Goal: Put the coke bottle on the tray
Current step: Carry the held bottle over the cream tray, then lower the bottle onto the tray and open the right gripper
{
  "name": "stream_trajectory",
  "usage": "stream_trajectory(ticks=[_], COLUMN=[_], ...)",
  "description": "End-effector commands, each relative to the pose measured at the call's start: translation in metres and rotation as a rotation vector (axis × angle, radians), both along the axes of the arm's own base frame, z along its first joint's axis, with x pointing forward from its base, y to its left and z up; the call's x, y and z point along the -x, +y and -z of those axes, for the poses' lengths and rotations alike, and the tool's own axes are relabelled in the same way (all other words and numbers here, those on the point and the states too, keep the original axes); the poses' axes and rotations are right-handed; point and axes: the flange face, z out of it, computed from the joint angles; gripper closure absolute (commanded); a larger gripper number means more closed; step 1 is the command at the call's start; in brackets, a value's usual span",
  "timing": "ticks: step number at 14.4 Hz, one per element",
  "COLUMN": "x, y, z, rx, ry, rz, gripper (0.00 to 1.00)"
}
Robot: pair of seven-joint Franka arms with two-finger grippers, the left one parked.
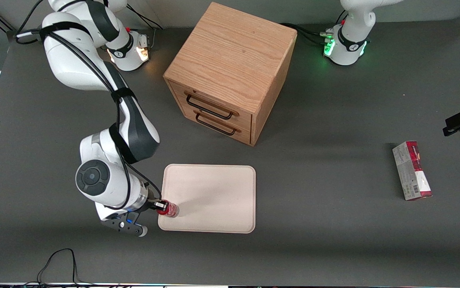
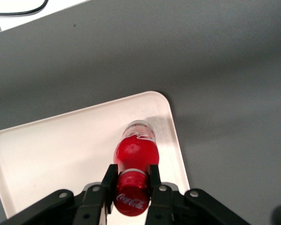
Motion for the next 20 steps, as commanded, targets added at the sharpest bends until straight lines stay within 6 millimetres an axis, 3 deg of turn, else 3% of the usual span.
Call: stream_trajectory(ticks=[1, 7, 8, 9, 16, 18, 20], x=[-0.005, -0.004, -0.004, -0.005, -0.005, -0.003, 0.019], y=[0.003, 0.008, 0.008, 0.007, 0.007, 0.001, -0.013], z=[-0.007, 0.012, 0.011, 0.011, 0.006, -0.007, -0.036], rx=[0.019, 0.043, 0.041, 0.042, 0.043, 0.046, 0.081], ry=[-0.038, -0.023, -0.024, -0.029, -0.039, -0.029, 0.064], rz=[0.011, 0.001, 0.003, 0.004, 0.009, 0.006, -0.026], gripper=[1.0, 1.0, 0.71, 0.01, 0.0, 0.0, 0.0])
